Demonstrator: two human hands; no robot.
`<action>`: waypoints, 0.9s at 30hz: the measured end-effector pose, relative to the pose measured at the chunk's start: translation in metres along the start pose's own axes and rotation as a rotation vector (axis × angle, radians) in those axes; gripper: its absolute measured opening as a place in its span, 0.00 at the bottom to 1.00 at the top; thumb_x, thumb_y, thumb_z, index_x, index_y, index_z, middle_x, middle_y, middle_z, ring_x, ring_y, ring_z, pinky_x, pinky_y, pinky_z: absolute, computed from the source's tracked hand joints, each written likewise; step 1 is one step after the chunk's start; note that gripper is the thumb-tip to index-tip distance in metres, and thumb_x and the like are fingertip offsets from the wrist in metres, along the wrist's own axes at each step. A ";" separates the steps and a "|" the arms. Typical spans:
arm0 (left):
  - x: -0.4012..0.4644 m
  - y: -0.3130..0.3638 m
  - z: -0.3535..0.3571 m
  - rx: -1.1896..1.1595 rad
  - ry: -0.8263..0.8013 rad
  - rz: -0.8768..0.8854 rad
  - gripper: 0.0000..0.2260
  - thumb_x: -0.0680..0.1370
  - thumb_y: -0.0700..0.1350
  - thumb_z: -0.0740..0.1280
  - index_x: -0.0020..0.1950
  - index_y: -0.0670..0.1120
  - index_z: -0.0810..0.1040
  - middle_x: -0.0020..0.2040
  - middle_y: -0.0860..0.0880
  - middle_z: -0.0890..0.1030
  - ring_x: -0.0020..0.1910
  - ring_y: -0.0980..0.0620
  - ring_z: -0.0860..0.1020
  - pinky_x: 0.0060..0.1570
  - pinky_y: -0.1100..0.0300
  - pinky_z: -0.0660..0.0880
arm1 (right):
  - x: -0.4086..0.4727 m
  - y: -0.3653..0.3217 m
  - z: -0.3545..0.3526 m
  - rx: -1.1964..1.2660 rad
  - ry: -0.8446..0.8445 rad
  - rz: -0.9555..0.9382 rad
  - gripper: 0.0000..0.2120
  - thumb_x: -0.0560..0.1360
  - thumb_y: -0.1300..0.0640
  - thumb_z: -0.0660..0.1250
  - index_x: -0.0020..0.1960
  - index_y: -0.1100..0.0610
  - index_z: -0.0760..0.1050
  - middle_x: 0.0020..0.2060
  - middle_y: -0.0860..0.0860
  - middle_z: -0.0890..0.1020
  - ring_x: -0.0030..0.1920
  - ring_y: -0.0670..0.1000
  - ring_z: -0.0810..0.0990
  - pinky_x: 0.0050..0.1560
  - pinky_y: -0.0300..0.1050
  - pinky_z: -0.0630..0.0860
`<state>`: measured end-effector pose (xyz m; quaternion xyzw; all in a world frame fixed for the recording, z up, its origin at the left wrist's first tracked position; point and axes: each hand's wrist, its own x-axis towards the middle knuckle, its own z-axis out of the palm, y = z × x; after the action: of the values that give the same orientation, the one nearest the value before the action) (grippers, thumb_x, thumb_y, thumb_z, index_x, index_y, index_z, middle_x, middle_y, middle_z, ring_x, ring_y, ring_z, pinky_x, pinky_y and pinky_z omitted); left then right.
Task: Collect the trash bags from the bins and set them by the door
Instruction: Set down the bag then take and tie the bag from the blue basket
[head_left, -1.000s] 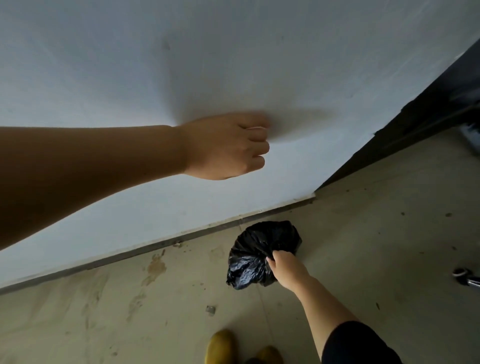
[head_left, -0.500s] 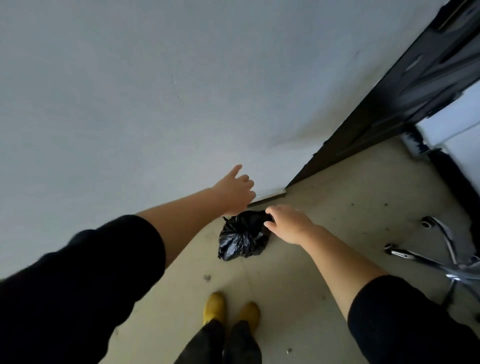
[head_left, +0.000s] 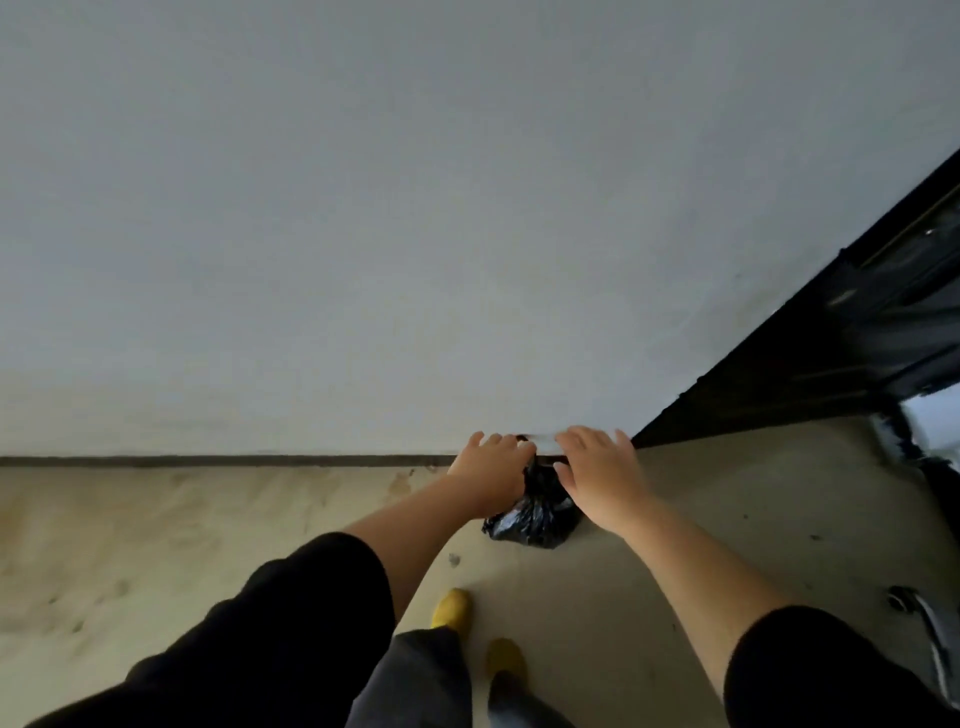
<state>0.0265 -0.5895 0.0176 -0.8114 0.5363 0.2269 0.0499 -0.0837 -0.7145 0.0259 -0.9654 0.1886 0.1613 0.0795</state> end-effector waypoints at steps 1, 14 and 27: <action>-0.014 -0.005 0.003 -0.031 0.014 -0.059 0.20 0.80 0.45 0.55 0.72 0.45 0.61 0.67 0.42 0.70 0.66 0.42 0.69 0.69 0.49 0.61 | 0.000 -0.007 -0.004 0.001 -0.017 -0.027 0.20 0.81 0.49 0.50 0.72 0.52 0.60 0.72 0.50 0.65 0.73 0.52 0.62 0.73 0.56 0.53; -0.267 -0.044 0.094 -0.407 0.125 -0.877 0.20 0.81 0.48 0.55 0.73 0.47 0.62 0.68 0.45 0.70 0.68 0.44 0.69 0.69 0.50 0.64 | -0.012 -0.194 0.018 -0.311 -0.242 -0.722 0.19 0.82 0.50 0.48 0.70 0.54 0.62 0.70 0.53 0.67 0.69 0.55 0.66 0.71 0.57 0.57; -0.497 -0.044 0.197 -0.759 0.191 -1.370 0.19 0.81 0.48 0.54 0.73 0.48 0.62 0.70 0.46 0.69 0.70 0.45 0.67 0.69 0.51 0.61 | -0.114 -0.455 0.073 -0.505 -0.337 -1.189 0.21 0.81 0.48 0.50 0.72 0.54 0.62 0.69 0.55 0.67 0.70 0.56 0.65 0.72 0.59 0.54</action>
<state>-0.1562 -0.0859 0.0444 -0.9387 -0.1951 0.2425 -0.1480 -0.0272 -0.2434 0.0386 -0.8557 -0.4342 0.2779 -0.0451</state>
